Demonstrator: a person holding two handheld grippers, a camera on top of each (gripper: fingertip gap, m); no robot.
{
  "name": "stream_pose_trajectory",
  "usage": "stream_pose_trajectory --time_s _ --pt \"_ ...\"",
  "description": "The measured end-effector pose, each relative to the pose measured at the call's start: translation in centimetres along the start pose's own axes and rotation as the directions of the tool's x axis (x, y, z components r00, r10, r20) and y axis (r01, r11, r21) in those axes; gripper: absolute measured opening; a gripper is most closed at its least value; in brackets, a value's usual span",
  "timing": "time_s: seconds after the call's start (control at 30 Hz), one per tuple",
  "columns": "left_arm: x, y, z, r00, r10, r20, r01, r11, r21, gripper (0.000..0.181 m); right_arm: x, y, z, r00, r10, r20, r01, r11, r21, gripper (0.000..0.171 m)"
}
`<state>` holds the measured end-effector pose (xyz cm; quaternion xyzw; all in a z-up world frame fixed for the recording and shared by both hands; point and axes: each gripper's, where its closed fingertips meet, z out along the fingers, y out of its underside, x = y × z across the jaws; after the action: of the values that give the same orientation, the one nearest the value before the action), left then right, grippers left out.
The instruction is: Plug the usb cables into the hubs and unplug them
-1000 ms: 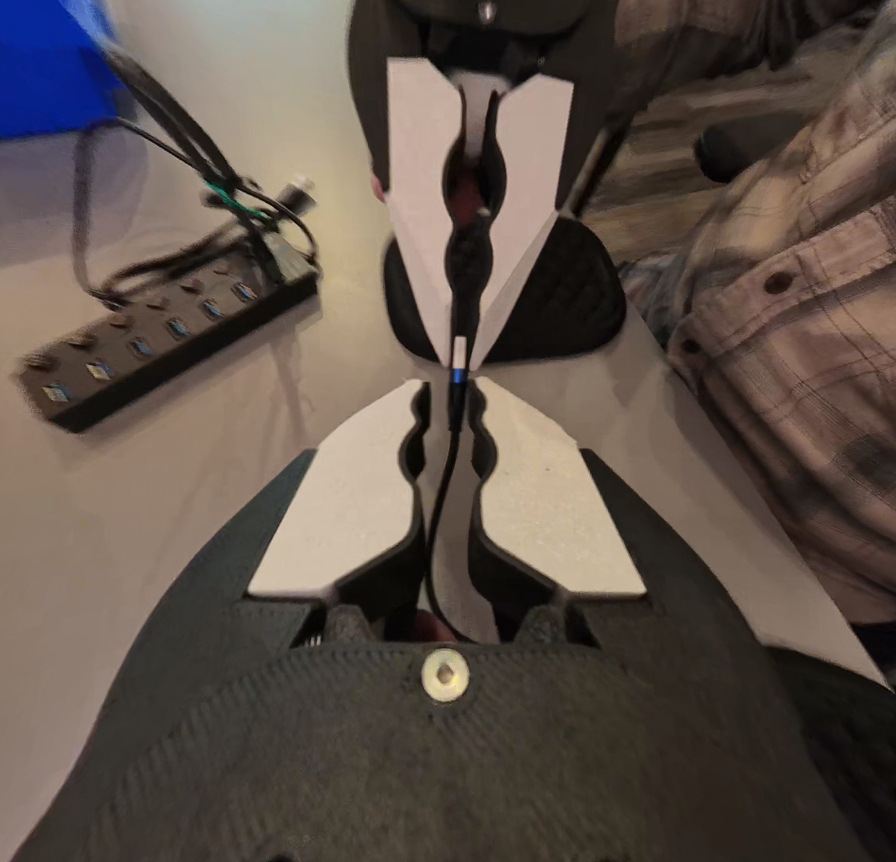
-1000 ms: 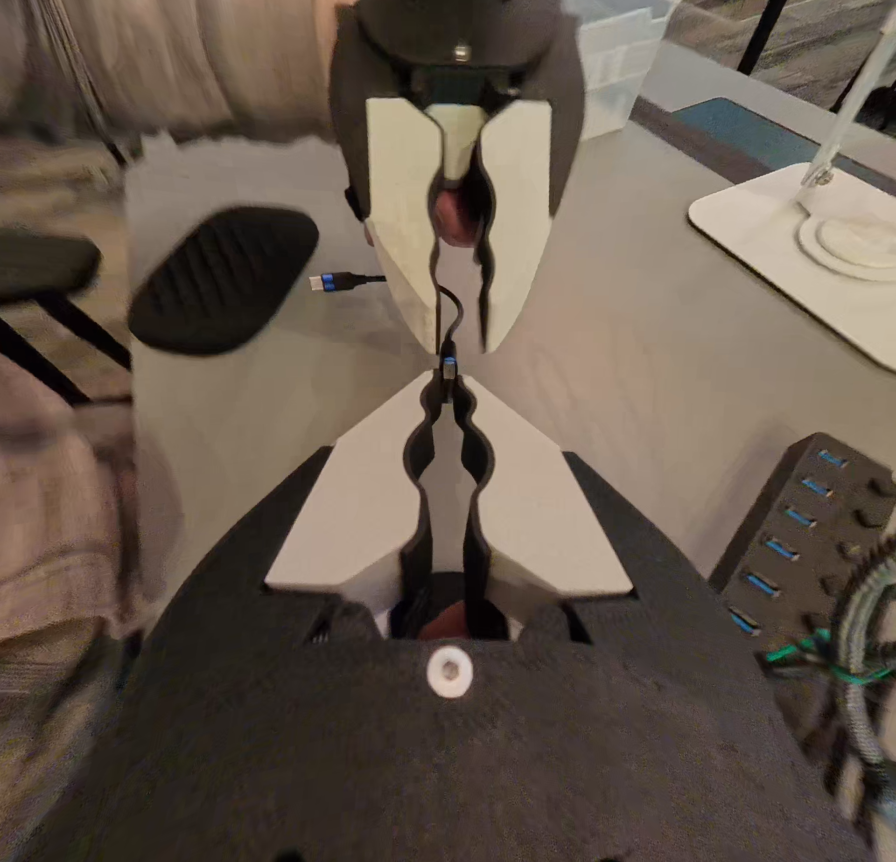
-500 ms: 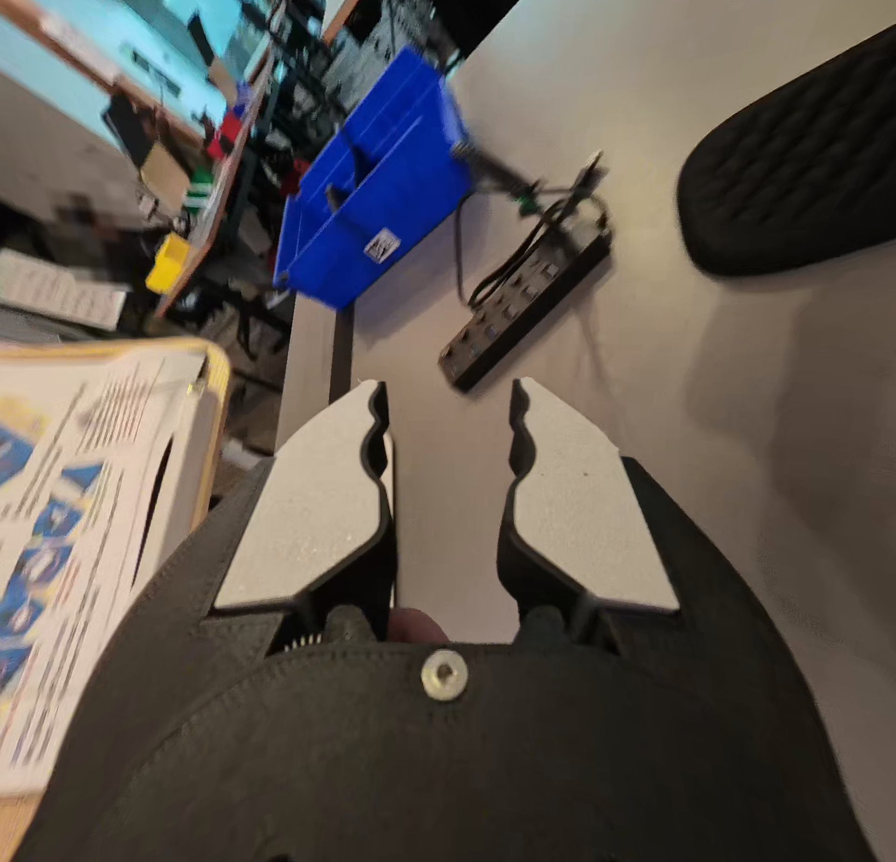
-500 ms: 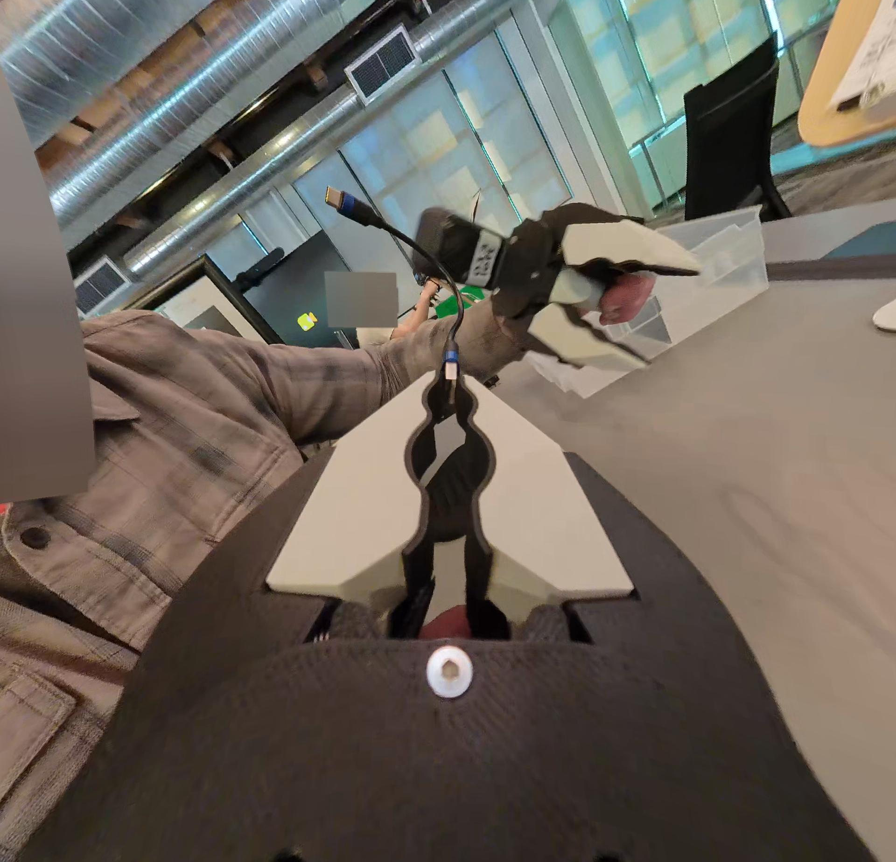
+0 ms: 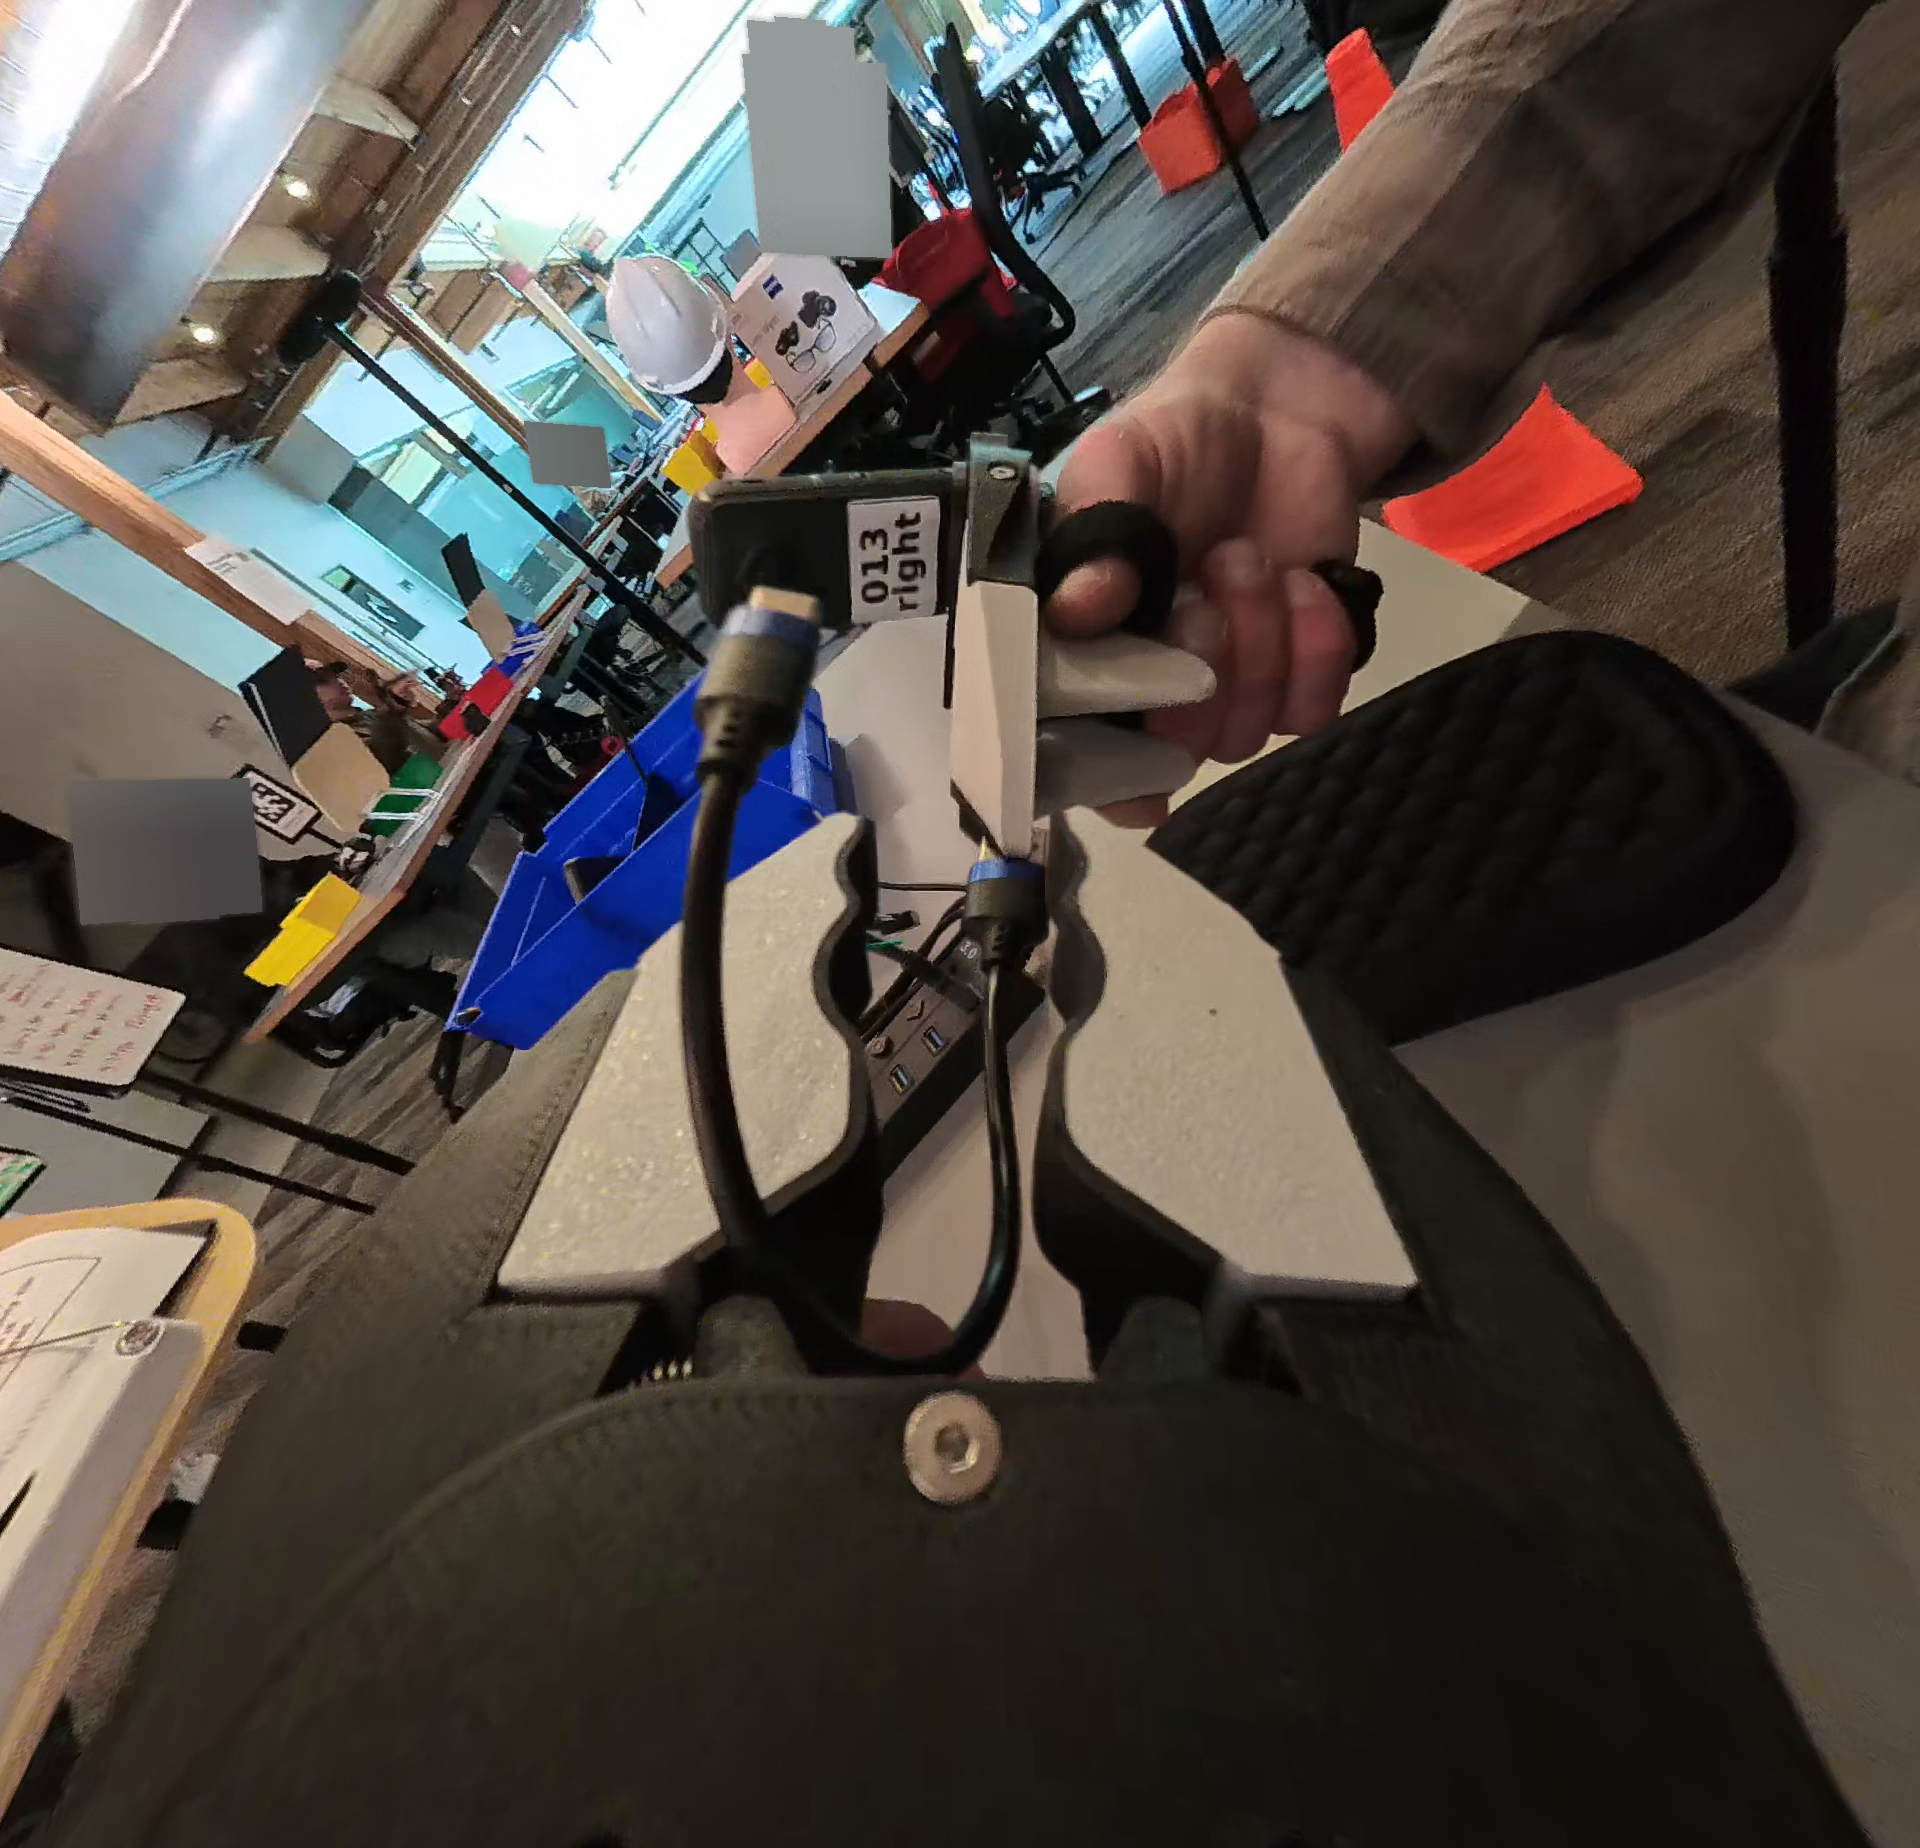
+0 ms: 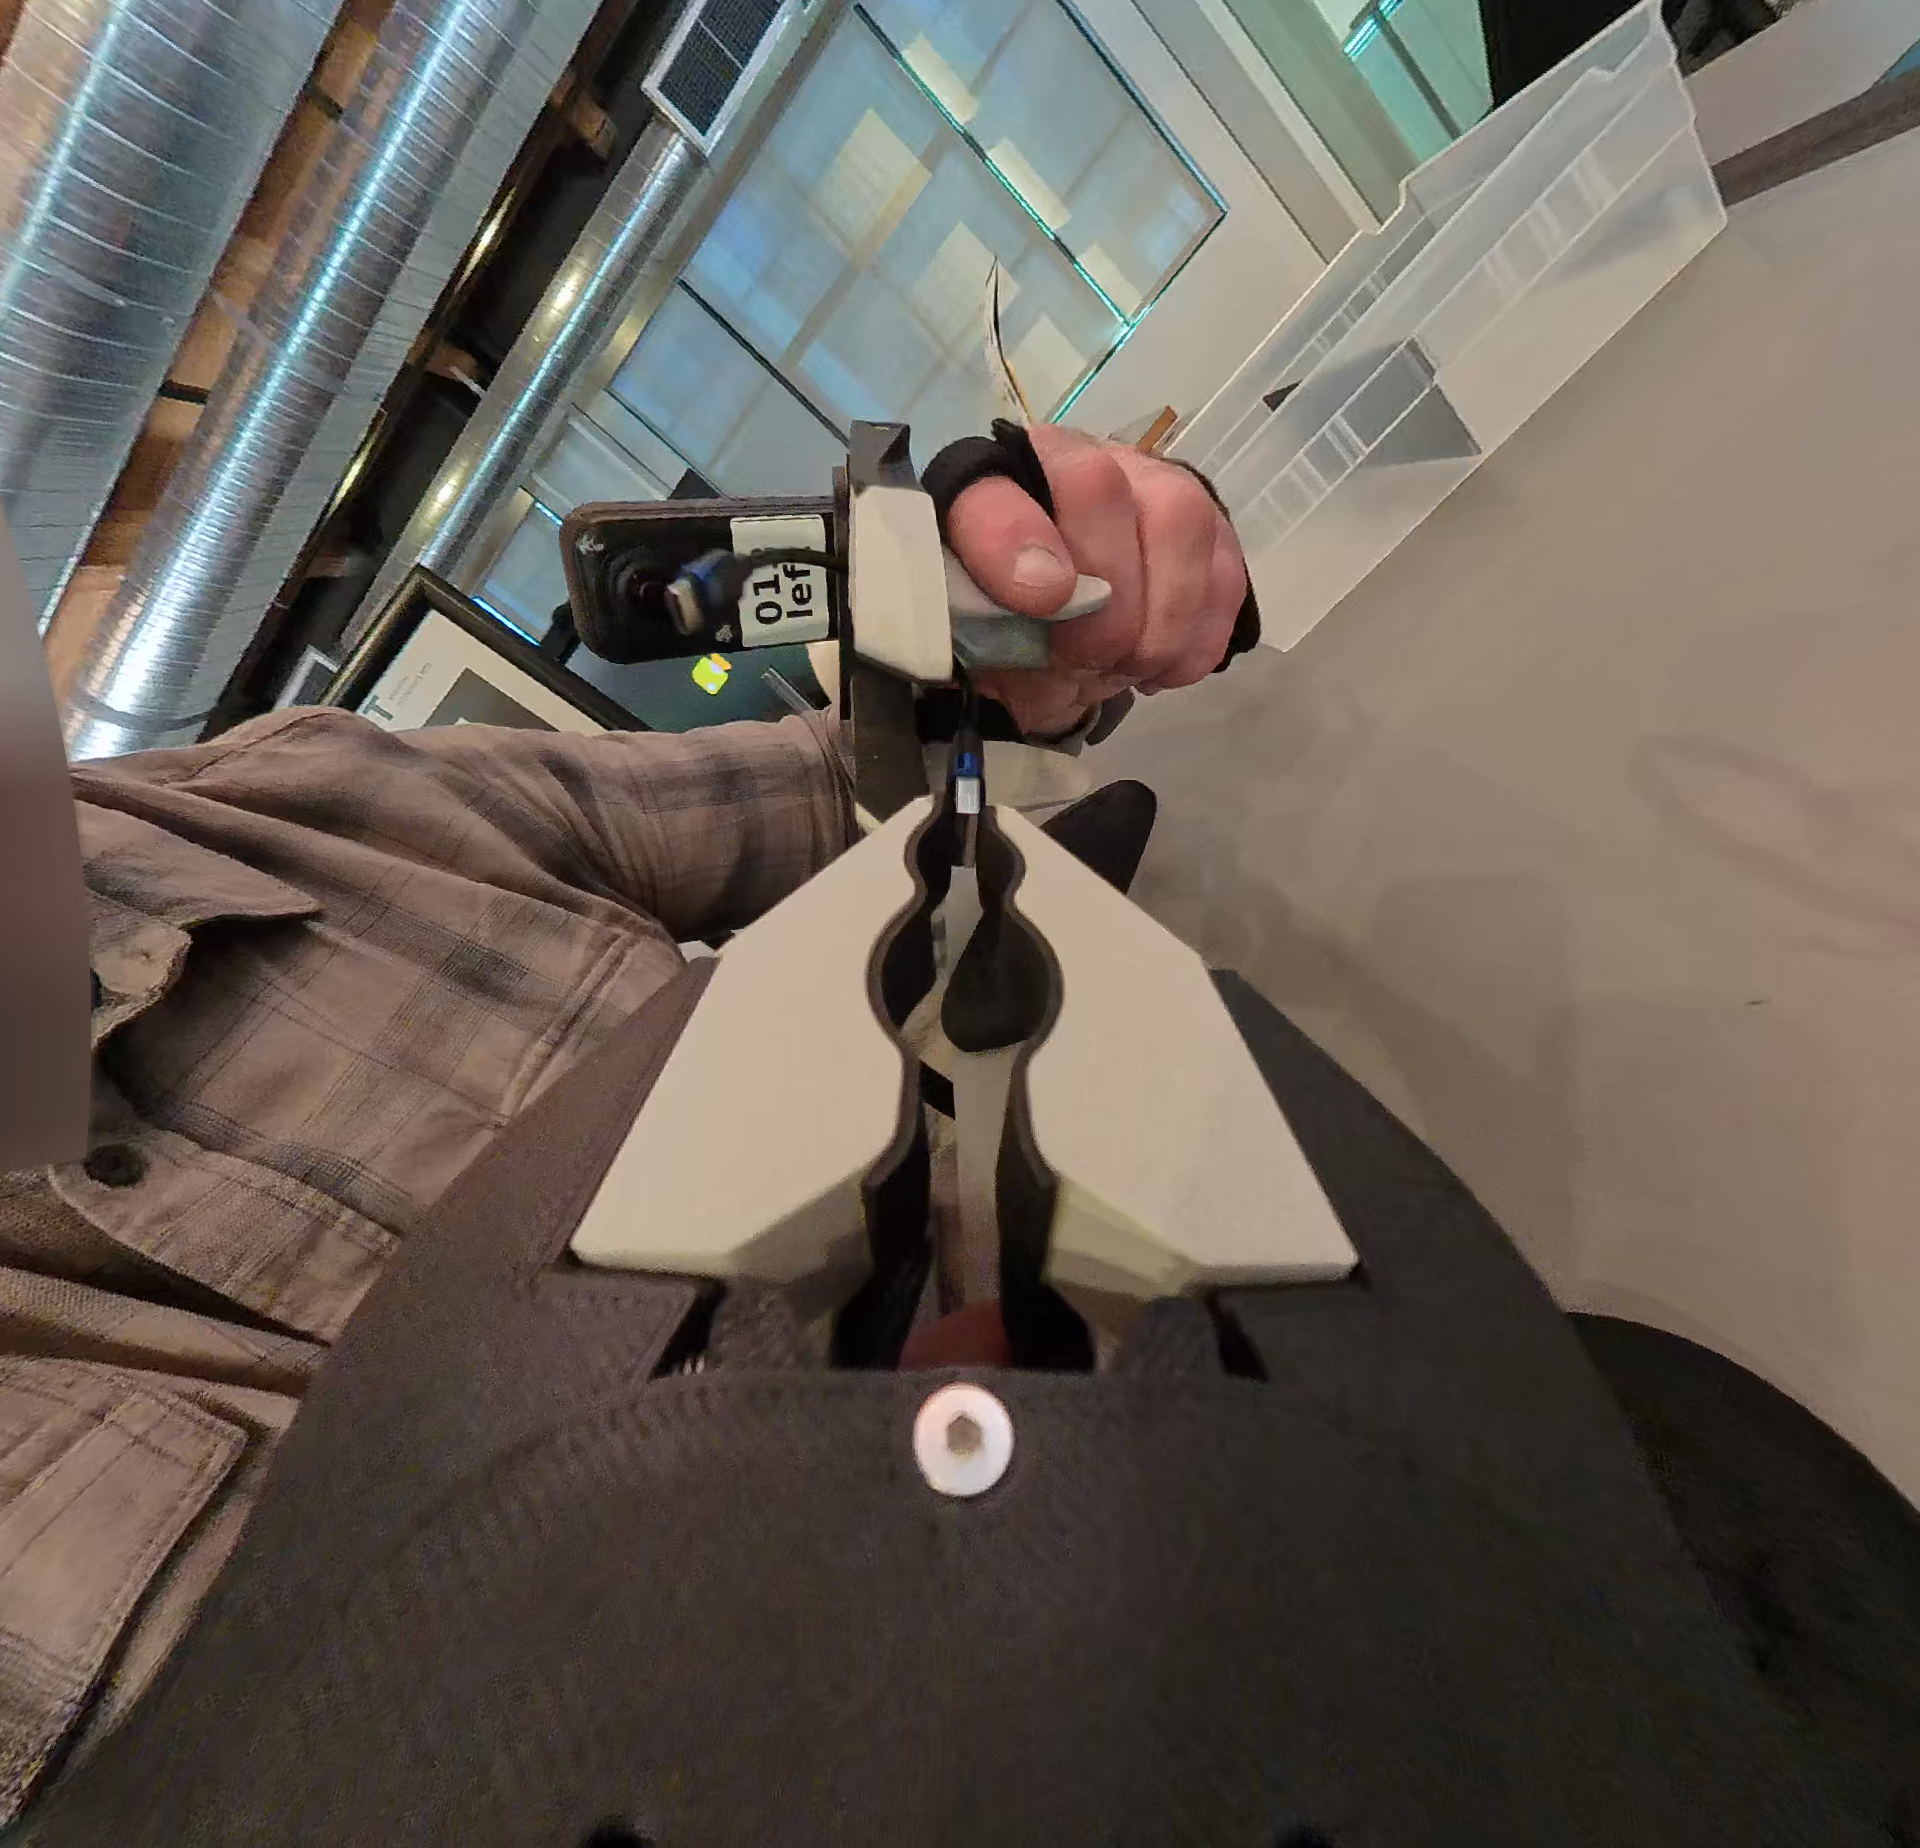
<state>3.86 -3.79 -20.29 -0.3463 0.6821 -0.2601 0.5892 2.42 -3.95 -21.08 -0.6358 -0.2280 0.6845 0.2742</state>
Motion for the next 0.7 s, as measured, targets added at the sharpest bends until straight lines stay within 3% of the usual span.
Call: stream_pose_trajectory --time_s 0.27,0.4,0.67,0.7 --pt "1.0 0.7 0.0 0.994 0.102 -0.042 -0.103 0.994 -0.044 0.028 -0.3 0.2 -0.5 0.999 0.041 0.036 -0.041 0.999 0.011 0.001" --pt "1.1 0.5 0.2 0.988 0.150 -0.031 -0.152 0.987 -0.052 0.015 -0.5 0.4 -0.7 0.998 0.050 0.048 -0.050 0.999 0.011 0.002" --pt "1.3 0.6 0.4 0.995 0.089 -0.047 -0.092 0.993 -0.068 0.015 -0.4 0.4 -0.9 0.997 0.064 0.047 -0.066 0.997 0.034 0.003" --pt "1.1 0.7 0.4 0.997 0.059 -0.043 -0.062 0.996 -0.071 0.015 -0.2 0.1 -1.0 0.999 0.046 0.022 -0.047 0.998 0.049 0.012"
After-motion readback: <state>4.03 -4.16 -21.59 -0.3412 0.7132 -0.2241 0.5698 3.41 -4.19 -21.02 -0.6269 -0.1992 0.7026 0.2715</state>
